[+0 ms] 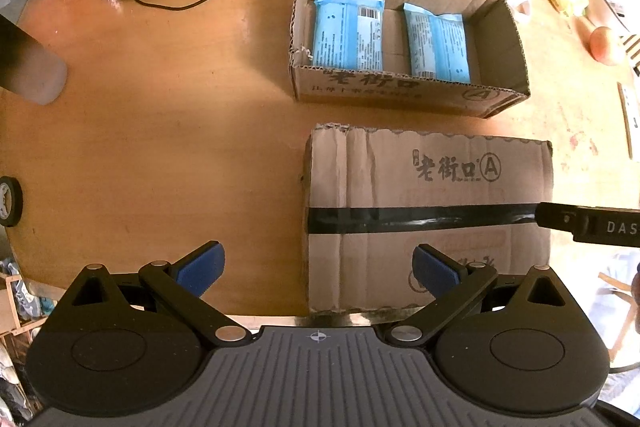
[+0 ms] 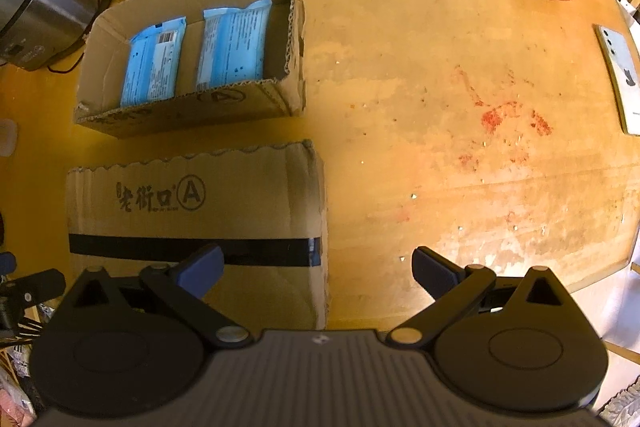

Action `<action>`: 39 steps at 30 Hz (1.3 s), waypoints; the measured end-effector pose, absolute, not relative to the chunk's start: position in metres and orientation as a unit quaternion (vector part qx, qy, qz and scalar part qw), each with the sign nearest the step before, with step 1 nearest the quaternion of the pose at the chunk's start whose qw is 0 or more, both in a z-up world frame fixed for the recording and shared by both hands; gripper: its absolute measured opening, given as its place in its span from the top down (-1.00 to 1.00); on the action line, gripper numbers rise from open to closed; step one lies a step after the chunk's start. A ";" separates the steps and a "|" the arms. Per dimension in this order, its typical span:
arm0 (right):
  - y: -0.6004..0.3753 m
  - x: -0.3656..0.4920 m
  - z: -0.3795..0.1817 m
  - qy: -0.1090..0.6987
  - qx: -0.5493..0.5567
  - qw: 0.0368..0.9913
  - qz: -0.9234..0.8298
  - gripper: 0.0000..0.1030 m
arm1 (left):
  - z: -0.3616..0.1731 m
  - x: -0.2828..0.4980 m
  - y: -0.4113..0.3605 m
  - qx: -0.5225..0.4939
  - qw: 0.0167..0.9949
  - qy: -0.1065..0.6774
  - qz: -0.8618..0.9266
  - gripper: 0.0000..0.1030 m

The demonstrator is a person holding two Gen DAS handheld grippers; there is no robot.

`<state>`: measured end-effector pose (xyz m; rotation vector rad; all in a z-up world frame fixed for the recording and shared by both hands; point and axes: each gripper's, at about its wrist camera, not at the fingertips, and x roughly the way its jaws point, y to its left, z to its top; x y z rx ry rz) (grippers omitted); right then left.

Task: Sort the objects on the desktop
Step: 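Move both grippers toward opposite sides of the black-taped cardboard box, then close both grippers on the edges of the black-taped cardboard box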

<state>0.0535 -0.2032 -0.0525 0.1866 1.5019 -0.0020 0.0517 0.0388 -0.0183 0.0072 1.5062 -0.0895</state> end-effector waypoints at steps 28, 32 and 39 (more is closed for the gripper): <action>-0.226 0.054 -0.070 0.657 0.159 0.734 0.066 -1.00 | -0.058 0.061 0.069 -0.101 0.721 0.676 -0.111 -1.00; -0.237 0.054 -0.076 0.647 0.185 0.733 0.094 -1.00 | -0.072 0.064 0.084 -0.153 0.715 0.668 -0.142 -1.00; -0.252 0.052 -0.087 0.630 0.227 0.727 0.151 -1.00 | -0.095 0.065 0.106 -0.204 0.704 0.654 -0.186 -1.00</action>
